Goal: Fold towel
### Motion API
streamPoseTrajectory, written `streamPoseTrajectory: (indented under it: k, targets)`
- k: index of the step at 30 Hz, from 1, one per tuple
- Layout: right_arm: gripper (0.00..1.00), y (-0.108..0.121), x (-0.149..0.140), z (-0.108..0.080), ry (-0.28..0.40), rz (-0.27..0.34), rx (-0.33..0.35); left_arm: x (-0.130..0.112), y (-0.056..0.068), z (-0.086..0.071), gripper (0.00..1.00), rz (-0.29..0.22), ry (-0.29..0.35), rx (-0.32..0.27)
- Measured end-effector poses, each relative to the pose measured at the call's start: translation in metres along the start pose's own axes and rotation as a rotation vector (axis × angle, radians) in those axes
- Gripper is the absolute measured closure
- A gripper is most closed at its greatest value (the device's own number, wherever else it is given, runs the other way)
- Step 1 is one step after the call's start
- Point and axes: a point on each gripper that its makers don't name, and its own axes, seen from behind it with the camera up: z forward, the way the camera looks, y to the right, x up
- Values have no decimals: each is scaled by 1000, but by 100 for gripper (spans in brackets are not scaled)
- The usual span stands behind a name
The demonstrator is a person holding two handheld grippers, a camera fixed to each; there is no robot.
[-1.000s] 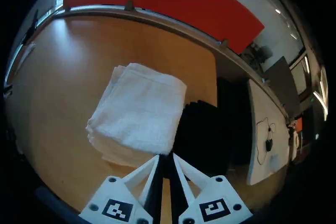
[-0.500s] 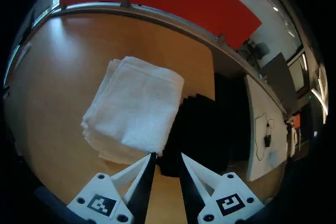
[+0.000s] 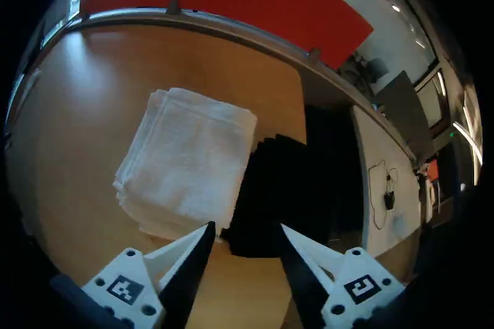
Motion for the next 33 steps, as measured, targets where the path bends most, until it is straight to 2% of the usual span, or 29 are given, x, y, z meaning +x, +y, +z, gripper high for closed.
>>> streamPoseTrajectory:
  k: [2, 21, 26, 33]
  targets:
    - [0, -3, 2, -1, 6, 4, 7, 1, 0, 0, 6, 0, 2, 0]
    - [0, -23, 20, -8, 61, 46, 32, 5, -6, -7, 6, -17, 22, 0]
    - [0, -33, 28, -9, 93, 104, 53, 8, -7, -9, 6, -20, 30, 1]
    - [0, -48, 34, -14, 122, 243, 93, 13, -9, -12, 6, -22, 43, 6]
